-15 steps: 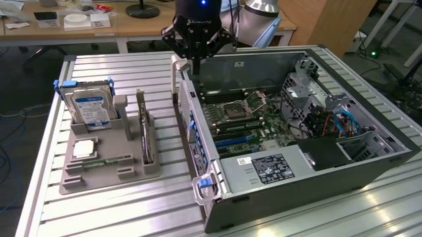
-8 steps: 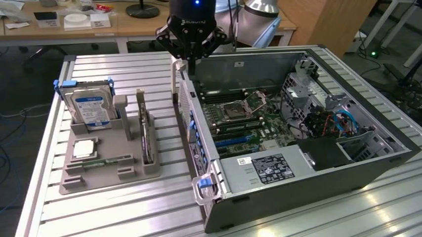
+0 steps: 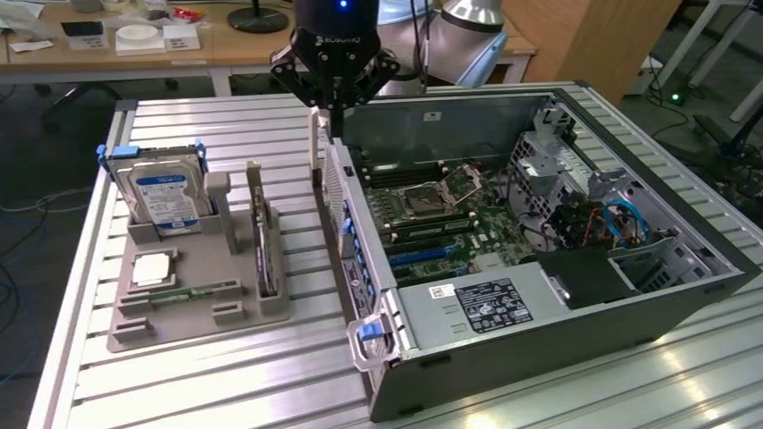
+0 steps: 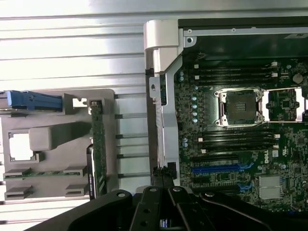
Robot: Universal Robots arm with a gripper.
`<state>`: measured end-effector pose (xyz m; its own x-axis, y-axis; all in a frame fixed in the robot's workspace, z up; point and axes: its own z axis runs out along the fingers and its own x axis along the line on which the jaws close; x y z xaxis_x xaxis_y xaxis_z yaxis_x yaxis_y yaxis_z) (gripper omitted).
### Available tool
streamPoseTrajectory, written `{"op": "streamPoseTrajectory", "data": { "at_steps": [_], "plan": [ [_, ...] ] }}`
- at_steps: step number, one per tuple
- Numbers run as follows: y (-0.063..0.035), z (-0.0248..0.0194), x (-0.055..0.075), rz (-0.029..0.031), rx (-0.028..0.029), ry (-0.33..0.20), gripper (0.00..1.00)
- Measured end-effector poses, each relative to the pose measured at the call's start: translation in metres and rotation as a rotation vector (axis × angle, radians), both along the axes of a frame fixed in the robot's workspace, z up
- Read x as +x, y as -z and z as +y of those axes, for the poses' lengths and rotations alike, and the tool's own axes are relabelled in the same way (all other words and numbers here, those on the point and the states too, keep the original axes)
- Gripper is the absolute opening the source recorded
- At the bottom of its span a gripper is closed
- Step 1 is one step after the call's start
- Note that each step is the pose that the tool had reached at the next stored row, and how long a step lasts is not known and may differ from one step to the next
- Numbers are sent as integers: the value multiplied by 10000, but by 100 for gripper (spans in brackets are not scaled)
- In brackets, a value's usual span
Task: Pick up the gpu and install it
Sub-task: 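Reach for the gpu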
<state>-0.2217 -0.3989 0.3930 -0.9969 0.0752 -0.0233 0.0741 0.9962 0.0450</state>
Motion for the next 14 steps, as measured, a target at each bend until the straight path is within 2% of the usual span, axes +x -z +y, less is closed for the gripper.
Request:
{"op": "streamPoseTrajectory", "data": {
  "at_steps": [14],
  "plan": [
    [2, -1, -215, -1, 0, 0, 11]
  ]
}}
